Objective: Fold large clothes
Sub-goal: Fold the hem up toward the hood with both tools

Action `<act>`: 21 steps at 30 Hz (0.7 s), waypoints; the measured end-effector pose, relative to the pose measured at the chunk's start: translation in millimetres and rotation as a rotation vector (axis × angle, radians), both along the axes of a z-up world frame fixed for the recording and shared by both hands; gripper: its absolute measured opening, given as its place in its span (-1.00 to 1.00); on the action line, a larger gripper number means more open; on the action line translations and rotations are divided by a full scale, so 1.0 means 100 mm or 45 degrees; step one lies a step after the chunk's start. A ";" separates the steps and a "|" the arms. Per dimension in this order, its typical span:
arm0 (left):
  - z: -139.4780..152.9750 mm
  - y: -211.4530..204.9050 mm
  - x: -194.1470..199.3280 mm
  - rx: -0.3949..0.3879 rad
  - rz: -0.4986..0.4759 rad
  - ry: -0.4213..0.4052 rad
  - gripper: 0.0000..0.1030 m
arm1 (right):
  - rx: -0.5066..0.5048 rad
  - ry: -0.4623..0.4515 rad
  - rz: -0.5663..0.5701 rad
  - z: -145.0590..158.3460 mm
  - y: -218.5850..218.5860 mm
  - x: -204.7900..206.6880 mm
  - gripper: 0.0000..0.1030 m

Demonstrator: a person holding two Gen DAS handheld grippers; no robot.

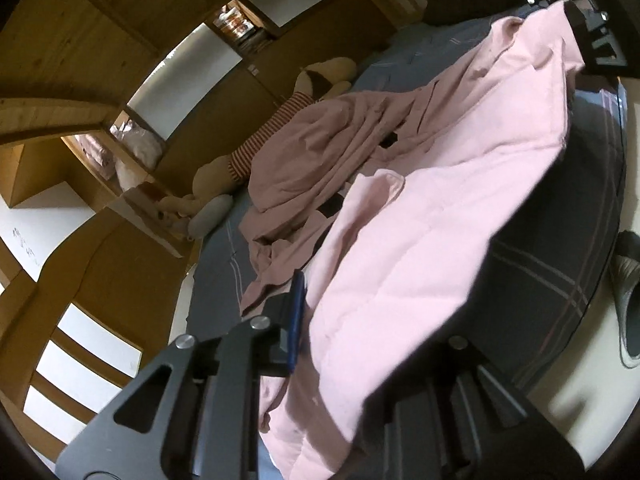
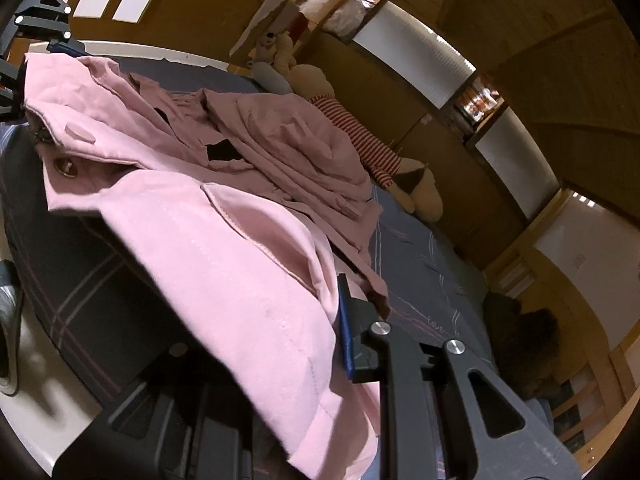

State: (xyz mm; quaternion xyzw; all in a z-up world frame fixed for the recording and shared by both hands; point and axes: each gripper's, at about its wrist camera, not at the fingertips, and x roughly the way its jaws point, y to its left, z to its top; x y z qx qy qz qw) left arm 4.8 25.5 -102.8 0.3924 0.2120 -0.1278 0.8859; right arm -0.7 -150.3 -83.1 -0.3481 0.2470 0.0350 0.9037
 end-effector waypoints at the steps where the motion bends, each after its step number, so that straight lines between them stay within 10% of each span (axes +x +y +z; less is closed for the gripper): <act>1: 0.00 0.00 0.00 -0.007 0.003 0.006 -0.67 | 0.004 -0.001 -0.003 0.01 0.00 0.01 -0.64; 21: 0.12 0.14 0.09 -0.168 0.055 0.104 -0.61 | 0.124 0.020 -0.028 0.14 -0.05 0.07 -0.66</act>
